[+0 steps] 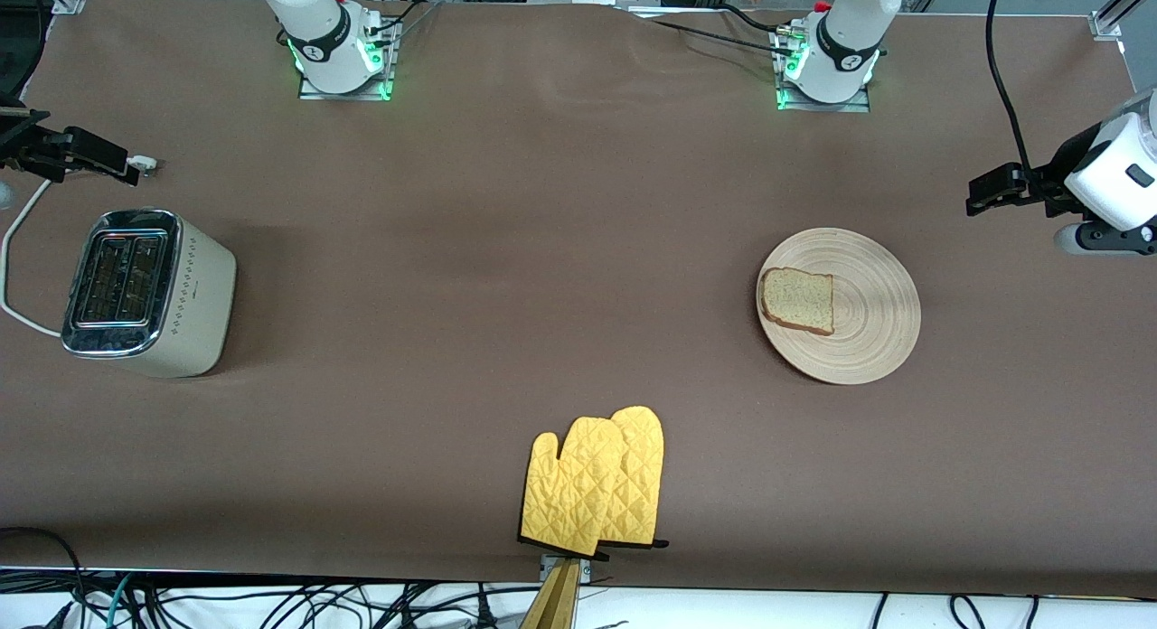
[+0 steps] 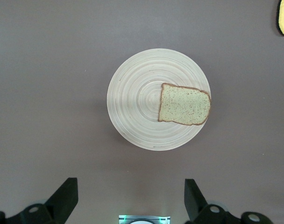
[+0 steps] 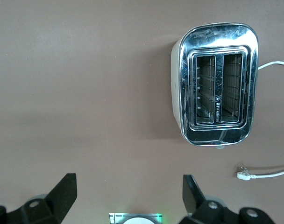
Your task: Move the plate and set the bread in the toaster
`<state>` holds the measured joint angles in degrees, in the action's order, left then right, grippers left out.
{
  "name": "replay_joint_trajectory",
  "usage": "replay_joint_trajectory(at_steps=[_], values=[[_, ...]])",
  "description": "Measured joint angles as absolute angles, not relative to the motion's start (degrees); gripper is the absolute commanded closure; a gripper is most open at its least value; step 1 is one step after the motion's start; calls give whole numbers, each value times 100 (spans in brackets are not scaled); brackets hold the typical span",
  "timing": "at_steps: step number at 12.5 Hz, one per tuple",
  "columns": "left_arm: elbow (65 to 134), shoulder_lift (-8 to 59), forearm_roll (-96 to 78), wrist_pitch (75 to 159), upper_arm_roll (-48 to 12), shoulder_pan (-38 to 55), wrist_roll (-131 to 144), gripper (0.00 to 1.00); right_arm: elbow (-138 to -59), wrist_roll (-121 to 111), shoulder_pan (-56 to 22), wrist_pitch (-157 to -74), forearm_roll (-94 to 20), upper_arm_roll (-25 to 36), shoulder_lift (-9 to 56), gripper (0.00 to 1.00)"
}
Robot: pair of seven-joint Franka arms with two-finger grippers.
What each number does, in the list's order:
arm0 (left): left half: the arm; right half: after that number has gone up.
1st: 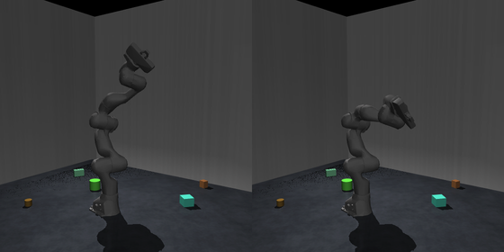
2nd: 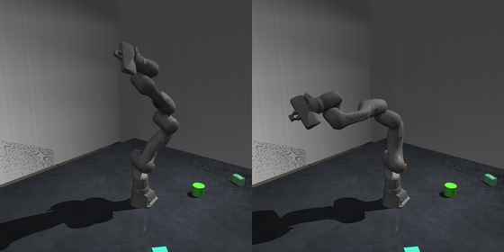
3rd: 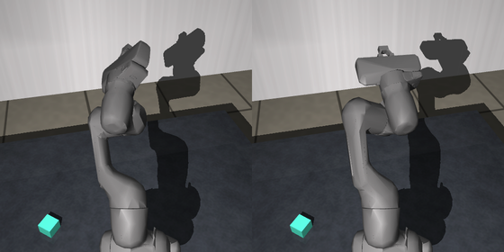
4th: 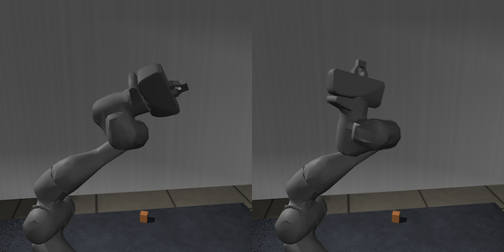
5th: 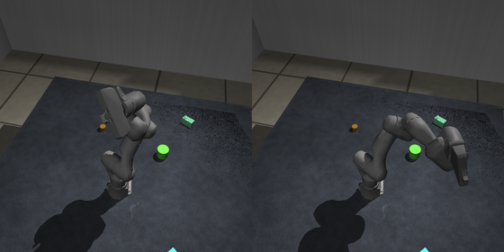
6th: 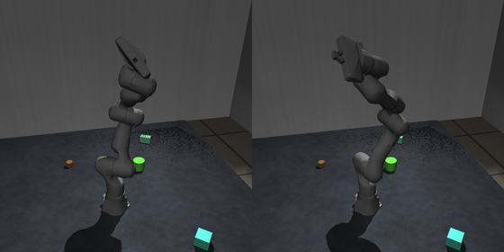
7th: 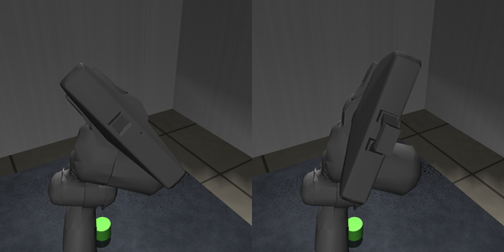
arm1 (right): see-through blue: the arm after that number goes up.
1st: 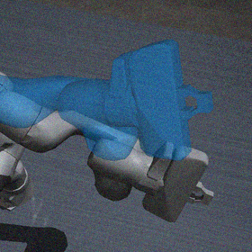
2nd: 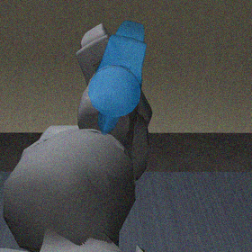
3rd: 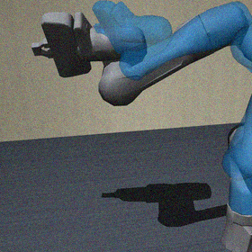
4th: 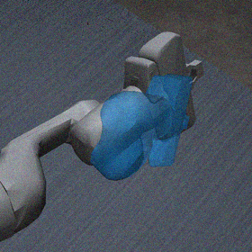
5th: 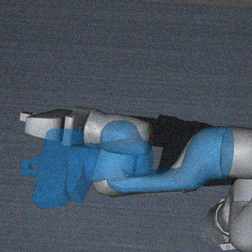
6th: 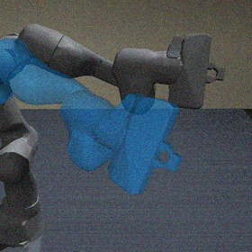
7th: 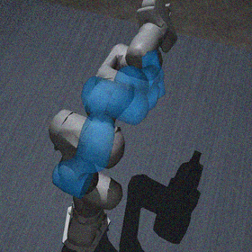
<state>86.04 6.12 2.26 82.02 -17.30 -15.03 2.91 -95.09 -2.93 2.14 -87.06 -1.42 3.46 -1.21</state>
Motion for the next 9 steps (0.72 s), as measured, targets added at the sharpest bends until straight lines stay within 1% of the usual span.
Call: replay_joint_trajectory(at_steps=[9], values=[[8607,608,226,8202,-1744,-1500,336,0,-9508,-293,214,-8718,-142,343,-121,0]])
